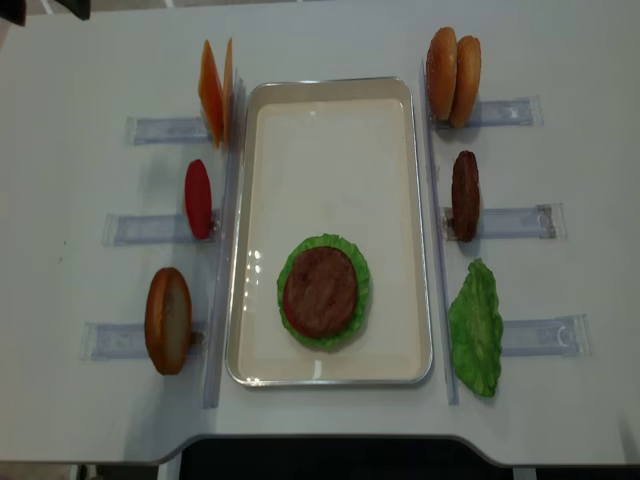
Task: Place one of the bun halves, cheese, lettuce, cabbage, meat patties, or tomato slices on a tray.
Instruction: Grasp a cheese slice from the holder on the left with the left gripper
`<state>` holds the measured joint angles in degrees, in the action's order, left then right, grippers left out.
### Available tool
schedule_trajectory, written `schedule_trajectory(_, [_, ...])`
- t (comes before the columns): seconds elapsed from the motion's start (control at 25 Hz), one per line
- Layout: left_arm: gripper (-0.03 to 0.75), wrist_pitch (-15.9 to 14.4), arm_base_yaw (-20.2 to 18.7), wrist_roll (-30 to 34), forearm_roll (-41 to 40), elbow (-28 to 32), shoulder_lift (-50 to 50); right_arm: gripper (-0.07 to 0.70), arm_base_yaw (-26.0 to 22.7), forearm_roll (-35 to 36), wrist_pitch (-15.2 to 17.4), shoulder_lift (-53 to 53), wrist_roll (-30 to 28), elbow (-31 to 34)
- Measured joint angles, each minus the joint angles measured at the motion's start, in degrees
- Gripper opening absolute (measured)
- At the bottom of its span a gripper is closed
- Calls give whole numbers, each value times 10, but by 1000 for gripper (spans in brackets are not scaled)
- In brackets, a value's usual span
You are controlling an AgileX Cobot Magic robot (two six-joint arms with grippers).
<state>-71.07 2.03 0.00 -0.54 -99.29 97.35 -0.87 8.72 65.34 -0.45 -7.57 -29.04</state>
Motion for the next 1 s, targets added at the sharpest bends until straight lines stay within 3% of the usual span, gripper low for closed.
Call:
schedule_trajectory(0.44, [632,0,0,0,-18,-103,139,486,0,0,0,0,0,0])
schedule_trajectory(1.0, [632,0,0,-35,-43,-120,171,486,0,0,0,0,0,0])
